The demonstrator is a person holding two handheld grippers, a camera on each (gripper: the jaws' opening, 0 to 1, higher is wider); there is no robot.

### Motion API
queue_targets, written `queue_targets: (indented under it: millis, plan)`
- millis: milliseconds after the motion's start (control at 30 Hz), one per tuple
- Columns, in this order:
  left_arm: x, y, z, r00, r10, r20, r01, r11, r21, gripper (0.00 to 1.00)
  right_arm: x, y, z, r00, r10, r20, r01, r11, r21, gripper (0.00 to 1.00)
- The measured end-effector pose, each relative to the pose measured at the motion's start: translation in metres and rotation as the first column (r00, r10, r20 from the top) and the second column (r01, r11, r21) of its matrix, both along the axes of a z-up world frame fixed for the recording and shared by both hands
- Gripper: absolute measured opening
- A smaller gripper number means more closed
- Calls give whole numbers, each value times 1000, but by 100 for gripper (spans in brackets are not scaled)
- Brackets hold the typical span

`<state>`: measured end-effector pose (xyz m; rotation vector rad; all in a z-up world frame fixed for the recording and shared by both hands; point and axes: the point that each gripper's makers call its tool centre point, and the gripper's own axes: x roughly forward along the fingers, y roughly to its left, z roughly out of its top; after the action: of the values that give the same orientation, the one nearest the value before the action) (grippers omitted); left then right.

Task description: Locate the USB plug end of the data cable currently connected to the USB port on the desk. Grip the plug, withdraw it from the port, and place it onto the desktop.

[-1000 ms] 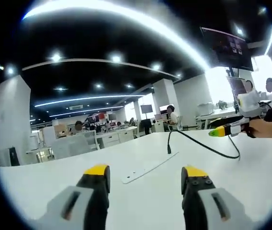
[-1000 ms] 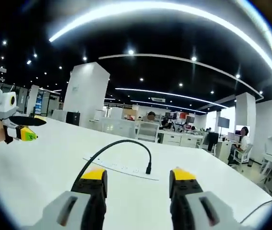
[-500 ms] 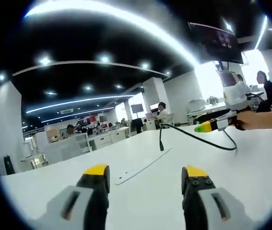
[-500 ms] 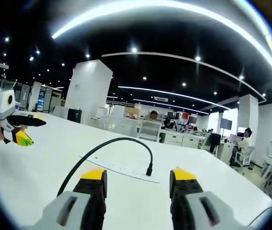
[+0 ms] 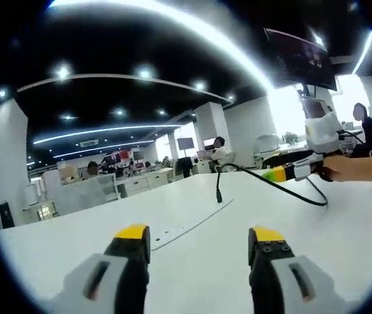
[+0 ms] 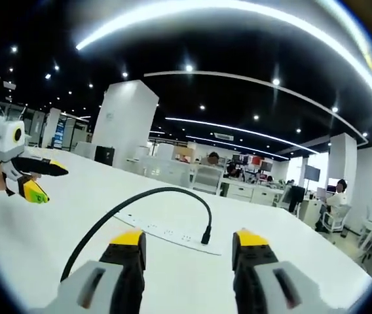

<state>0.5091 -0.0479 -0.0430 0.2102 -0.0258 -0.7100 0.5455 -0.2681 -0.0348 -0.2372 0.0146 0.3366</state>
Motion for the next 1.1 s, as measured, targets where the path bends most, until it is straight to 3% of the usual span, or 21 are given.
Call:
queue_targets:
  millis: [733, 1100]
  plan:
    - [23, -4, -18, 999, -4, -34, 3, 1000, -13, 61, 33, -6, -8, 998, -47, -39, 49, 998, 39, 54]
    - [28, -13, -21, 999, -30, -27, 29, 999, -30, 61, 40, -6, -13, 998, -55, -33, 56, 998, 41, 56]
